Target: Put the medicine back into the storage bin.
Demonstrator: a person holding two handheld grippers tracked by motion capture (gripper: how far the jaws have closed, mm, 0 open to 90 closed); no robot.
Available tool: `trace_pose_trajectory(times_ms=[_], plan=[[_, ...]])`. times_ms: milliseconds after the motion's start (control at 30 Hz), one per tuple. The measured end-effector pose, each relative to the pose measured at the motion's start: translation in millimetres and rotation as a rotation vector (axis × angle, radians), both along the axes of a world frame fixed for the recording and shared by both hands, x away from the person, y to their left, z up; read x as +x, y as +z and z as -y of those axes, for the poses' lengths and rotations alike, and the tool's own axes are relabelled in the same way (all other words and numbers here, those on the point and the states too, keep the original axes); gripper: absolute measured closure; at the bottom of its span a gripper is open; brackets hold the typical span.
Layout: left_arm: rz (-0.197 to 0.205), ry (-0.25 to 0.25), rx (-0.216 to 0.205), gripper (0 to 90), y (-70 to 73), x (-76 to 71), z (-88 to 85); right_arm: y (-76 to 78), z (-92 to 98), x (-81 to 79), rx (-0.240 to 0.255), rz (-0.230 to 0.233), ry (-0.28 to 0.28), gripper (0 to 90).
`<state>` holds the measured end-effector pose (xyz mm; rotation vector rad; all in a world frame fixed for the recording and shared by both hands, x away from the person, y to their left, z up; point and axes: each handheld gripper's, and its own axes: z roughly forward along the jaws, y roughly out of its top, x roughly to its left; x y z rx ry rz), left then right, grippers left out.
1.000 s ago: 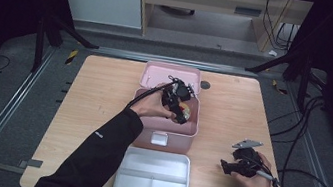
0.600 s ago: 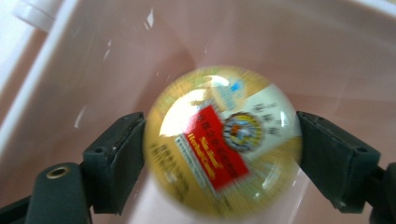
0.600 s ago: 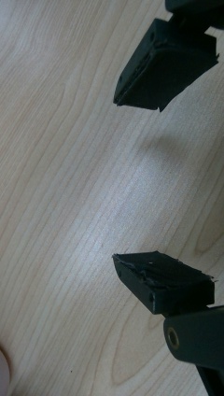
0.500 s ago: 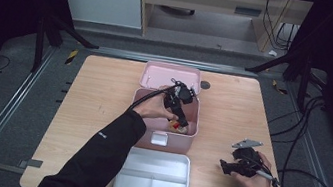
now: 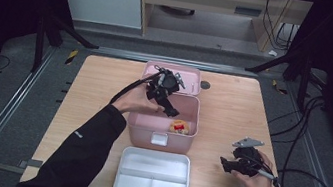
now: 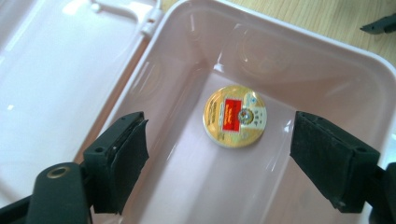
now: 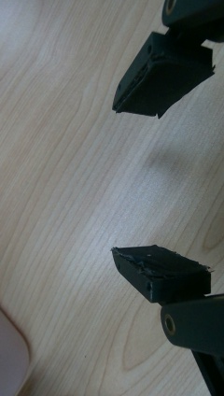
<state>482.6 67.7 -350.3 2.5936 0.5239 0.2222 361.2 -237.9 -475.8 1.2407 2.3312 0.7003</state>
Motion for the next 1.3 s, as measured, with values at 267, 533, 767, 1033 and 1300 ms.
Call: trace_pose_trajectory(times_ms=[267, 533, 767, 1033, 1300], plan=[[0.026, 0.011, -0.031, 23.0, 18.5, -19.8, -31.3, 7.6, -3.3, 0.3, 0.015, 0.024, 0.026, 27.9], [0.053, 0.030, -0.047, 26.2, 20.9, -38.3, -66.6, 21.9, -8.7, 2.7, 0.036, 0.087, 0.073, 32.4], [0.086, 0.035, -0.069, 27.3, 23.8, -62.6, -96.9, 28.0, -20.2, 4.3, 0.061, 0.085, 0.149, 39.4], [0.092, 0.031, -0.065, 28.5, 13.1, -88.8, -124.6, 35.5, -26.3, 3.3, 0.064, 0.083, 0.197, 43.6], [0.064, 0.038, -0.067, 29.7, -8.7, -106.0, -144.1, 41.7, -40.7, -3.2, 0.081, 0.071, 0.296, 49.0]])
